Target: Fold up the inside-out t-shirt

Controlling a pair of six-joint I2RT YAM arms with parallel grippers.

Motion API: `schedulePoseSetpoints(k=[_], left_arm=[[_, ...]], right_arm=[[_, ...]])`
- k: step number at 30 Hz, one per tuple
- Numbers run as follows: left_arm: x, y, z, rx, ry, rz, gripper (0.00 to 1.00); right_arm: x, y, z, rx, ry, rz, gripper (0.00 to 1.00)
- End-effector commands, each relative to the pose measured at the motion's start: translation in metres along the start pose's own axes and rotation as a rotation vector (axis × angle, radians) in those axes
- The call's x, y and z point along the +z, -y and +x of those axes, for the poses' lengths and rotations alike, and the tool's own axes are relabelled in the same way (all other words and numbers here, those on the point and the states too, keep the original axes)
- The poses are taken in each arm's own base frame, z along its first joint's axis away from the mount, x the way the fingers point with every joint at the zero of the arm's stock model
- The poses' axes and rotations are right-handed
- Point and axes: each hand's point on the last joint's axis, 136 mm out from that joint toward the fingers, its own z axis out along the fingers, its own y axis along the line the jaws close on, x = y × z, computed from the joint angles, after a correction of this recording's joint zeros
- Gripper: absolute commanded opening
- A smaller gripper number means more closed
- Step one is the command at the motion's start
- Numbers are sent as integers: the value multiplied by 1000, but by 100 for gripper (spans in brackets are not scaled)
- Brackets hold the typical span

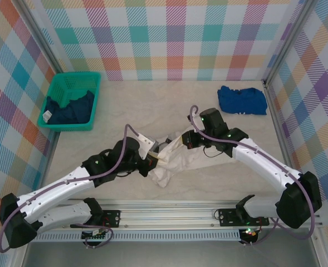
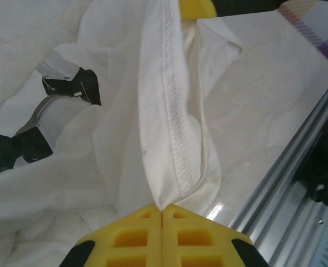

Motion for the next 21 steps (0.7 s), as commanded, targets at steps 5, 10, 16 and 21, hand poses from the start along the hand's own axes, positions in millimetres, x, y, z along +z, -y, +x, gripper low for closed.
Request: schedulePoseSetpoints(k=[5, 10, 16, 21], left_arm=[[29, -43, -19, -303, -71, 37, 5], [59, -80, -40, -446, -64, 78, 17], [56, -112, -60, -458, 34, 27, 33], [67, -123, -29, -400, -22, -38, 46]], right_arm=[[35, 40, -30, -25, -38, 123, 0], [77, 64, -38, -44, -143, 181, 0], [92, 82, -43, -94, -175, 253, 0], [95, 77, -41, -95, -185, 221, 0]])
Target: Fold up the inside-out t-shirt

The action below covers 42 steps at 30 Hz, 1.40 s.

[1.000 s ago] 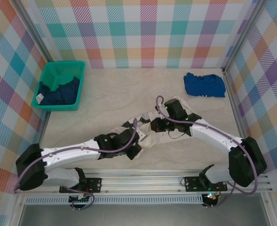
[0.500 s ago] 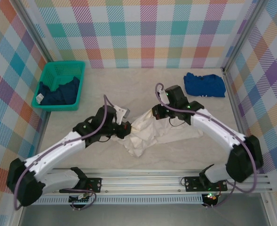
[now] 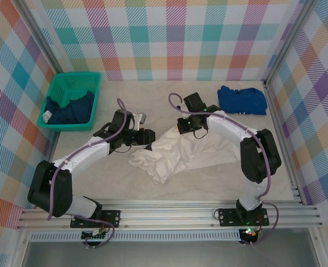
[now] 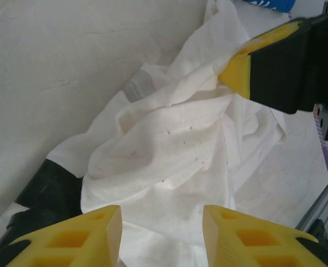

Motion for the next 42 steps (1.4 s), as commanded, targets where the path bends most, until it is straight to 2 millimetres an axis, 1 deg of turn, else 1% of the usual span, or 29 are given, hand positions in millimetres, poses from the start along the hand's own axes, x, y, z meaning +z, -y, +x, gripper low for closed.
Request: schedulePoseSetpoints(k=[1, 3, 6, 10, 12, 14, 16, 18, 20, 22, 24, 25, 27, 29, 32, 34, 37, 39, 42], left_arm=[[5, -12, 7, 58, 7, -41, 47], [13, -21, 13, 47, -16, -68, 48], [27, -23, 25, 38, -74, -55, 49], [49, -7, 58, 54, -166, 12, 46], [58, 9, 75, 73, -208, 59, 42], [63, 25, 90, 107, -233, 95, 36], [62, 44, 108, 156, -262, 151, 30], [57, 58, 129, 197, -303, 207, 27], [50, 67, 149, 226, -355, 268, 27], [41, 74, 163, 234, -401, 333, 27], [34, 77, 160, 256, -383, 343, 28], [31, 79, 153, 264, -350, 331, 30], [27, 81, 133, 270, -266, 300, 36], [26, 80, 111, 264, -188, 246, 42], [32, 62, 78, 205, -110, 105, 45], [41, 51, 66, 181, -110, 35, 45], [59, 42, 64, 187, -165, -16, 45], [69, 43, 66, 205, -211, -17, 44], [82, 46, 76, 214, -268, 29, 40]], right_arm=[[-5, -4, -4, -31, 2, -11, 0], [-5, -4, -2, -30, -5, -13, 0], [-9, 0, 4, -20, -19, -1, 0], [-19, 8, 18, 28, -30, -5, 0], [-27, 15, 30, 64, -40, 2, 0], [-37, 23, 44, 95, -52, 23, 0], [-48, 35, 64, 136, -64, 68, 0], [-55, 45, 85, 182, -88, 106, 0], [-57, 51, 107, 225, -117, 129, 0], [-54, 53, 127, 263, -146, 133, 0], [-50, 53, 142, 291, -168, 129, 0], [-48, 53, 148, 302, -175, 126, 0], [-43, 54, 154, 317, -182, 120, 0], [-38, 53, 157, 325, -191, 111, 0], [-33, 55, 160, 324, -206, 117, 0], [-31, 56, 160, 322, -202, 118, 0], [-30, 55, 158, 323, -196, 110, 0], [-29, 55, 159, 322, -199, 110, 0], [-29, 55, 161, 323, -200, 111, 0]])
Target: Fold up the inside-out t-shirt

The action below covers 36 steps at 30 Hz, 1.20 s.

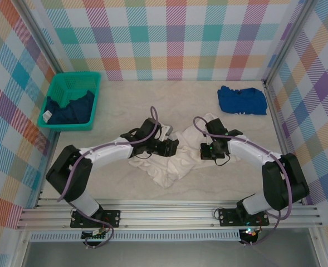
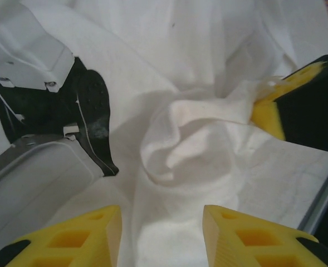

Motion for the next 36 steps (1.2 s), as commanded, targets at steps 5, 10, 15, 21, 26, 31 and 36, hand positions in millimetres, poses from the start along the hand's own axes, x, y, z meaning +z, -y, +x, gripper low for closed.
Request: schedulePoseSetpoints(k=[5, 10, 15, 21, 26, 31, 36], left_arm=[[14, 29, 35, 66, -106, 172, 18], [15, 40, 75, 233, -144, 160, 8], [22, 32, 95, 253, -145, 115, 8], [16, 25, 87, 234, -60, 73, 16], [8, 22, 86, 236, -17, 57, 23], [6, 19, 89, 248, -29, 43, 24], [8, 17, 90, 247, -34, 37, 24]], right_arm=[[-7, 4, 4, 15, 7, 13, 11], [-31, -10, -5, -38, 87, -49, 33], [-62, -53, -10, -144, 205, -274, 40], [-56, -91, 14, -169, 151, -495, 40], [-38, -102, 22, -173, 104, -557, 42], [-17, -94, 20, -234, 74, -481, 43], [-2, -81, 26, -235, 11, -401, 44]])
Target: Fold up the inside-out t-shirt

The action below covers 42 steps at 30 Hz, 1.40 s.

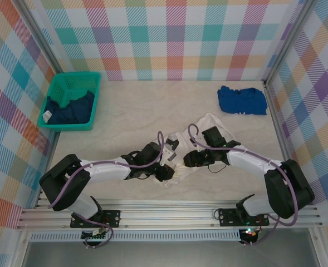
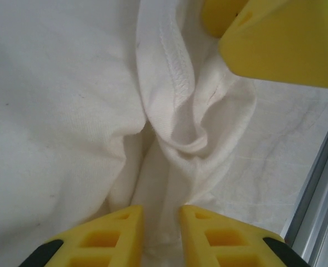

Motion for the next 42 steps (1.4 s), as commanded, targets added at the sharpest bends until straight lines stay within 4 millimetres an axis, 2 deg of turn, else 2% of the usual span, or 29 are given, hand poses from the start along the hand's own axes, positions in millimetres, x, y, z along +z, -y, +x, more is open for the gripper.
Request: schedulePoseSetpoints(k=[1, 7, 11, 14, 19, 26, 35, 42], left_arm=[[-2, 0, -3, 14, 21, -6, 24], [1, -2, 0, 13, 7, -9, 24], [2, -4, 2, 10, 1, -18, 24], [1, -6, 1, 9, 6, -29, 24], [1, -6, 3, 7, 2, -28, 24], [-2, -4, -2, 17, 14, -27, 24], [-16, 8, -24, -7, 100, 46, 26], [-33, 19, -61, -122, 179, 245, 38]], right_arm=[[1, 0, 1, -40, -26, 11, 45], [6, 0, 6, -57, -57, 7, 48], [14, -9, 10, -89, -99, -40, 47], [20, -16, 17, -98, -123, -79, 38], [11, -20, 15, -114, -90, -78, 13], [-14, -29, 8, -169, 7, -54, 8], [-31, -44, 4, -238, 125, -113, 1], [-41, -63, -7, -313, 241, -205, 0]])
